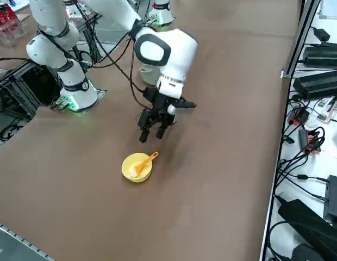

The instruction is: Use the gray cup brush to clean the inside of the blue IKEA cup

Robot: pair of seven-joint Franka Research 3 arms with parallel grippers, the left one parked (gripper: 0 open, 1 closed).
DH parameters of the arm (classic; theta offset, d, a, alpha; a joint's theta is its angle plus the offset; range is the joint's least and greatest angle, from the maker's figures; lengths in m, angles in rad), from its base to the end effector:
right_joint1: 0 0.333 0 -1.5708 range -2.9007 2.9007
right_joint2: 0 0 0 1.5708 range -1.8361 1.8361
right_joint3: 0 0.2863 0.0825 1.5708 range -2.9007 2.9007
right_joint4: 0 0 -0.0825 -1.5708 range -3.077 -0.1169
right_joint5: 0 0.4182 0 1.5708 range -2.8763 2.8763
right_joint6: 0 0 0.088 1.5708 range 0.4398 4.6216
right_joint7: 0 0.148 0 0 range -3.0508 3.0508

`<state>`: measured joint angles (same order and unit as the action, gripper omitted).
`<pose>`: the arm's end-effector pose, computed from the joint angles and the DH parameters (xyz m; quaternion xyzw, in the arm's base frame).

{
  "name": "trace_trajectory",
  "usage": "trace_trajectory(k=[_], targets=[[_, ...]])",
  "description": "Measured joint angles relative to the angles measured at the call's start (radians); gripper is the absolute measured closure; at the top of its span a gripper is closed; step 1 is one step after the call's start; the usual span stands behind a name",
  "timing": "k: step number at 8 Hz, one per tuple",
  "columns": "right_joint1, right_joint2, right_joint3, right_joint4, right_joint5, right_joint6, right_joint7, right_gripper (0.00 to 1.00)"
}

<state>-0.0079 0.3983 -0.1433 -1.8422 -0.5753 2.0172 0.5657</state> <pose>0.6149 -0.1454 0.2236 0.9385 -0.1892 -0.0503 0.2843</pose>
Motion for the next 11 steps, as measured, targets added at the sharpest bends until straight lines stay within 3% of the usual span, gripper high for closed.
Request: trace_trajectory(k=[3,6,8,11], targets=[[0.004,-0.047,0.034,0.121,0.192,-0.149,-0.151,0.00],[0.010,-0.080,0.074,0.327,0.365,-0.364,-0.316,0.00],[0.010,-0.114,0.076,0.451,0.470,-0.489,-0.430,0.00],[0.008,-0.178,0.076,0.509,0.589,-0.556,-0.493,0.00]])
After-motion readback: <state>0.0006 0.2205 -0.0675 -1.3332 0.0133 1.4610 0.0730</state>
